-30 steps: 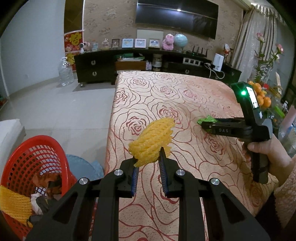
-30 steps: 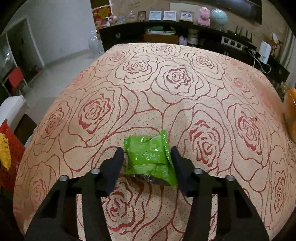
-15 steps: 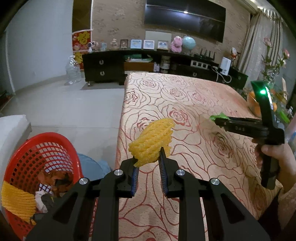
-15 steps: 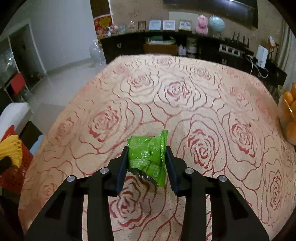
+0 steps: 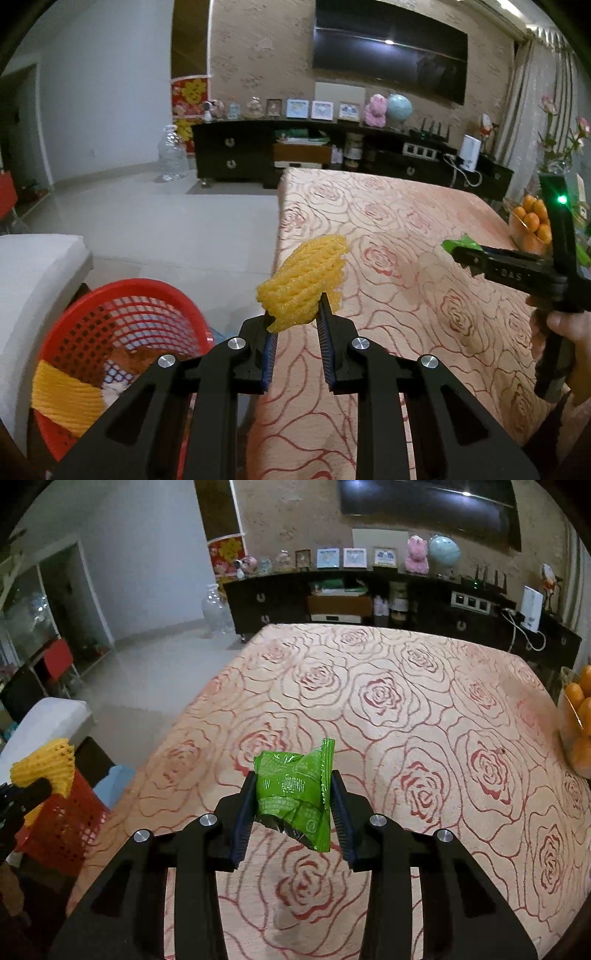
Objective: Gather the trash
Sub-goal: 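Carry the yellow foam net and green wrapper over the wastebasket with both tools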
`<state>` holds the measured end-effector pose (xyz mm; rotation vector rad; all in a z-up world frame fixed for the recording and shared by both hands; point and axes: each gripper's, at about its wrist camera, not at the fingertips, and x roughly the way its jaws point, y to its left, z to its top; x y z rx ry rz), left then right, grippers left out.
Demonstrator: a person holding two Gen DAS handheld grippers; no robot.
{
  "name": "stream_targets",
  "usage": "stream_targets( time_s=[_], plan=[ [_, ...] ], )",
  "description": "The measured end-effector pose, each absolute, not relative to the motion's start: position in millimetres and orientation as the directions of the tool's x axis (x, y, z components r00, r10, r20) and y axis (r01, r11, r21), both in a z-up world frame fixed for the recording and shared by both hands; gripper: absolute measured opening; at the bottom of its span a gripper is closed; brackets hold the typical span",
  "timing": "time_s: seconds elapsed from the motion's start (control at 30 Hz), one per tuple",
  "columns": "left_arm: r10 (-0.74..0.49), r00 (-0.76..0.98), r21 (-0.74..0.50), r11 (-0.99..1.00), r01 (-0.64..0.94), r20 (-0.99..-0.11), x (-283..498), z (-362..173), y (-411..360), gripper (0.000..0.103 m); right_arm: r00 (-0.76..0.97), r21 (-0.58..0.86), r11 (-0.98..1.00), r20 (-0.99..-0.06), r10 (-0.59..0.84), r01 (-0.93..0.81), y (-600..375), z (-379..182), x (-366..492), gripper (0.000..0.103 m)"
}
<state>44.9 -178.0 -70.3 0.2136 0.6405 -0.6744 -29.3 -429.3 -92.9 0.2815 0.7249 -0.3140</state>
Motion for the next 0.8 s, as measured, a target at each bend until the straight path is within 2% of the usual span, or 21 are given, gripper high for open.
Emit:
stream_targets(
  time_s=[0.8],
  plan=[
    [-0.336, 0.751, -0.015, 0.917, 0.399, -0.568, 58.9, -29.7, -66.6, 0.019, 0.783, 0.169, 0.981, -0.622, 0.030, 0.097, -304.8, -51.9, 12.4, 0.038]
  ],
)
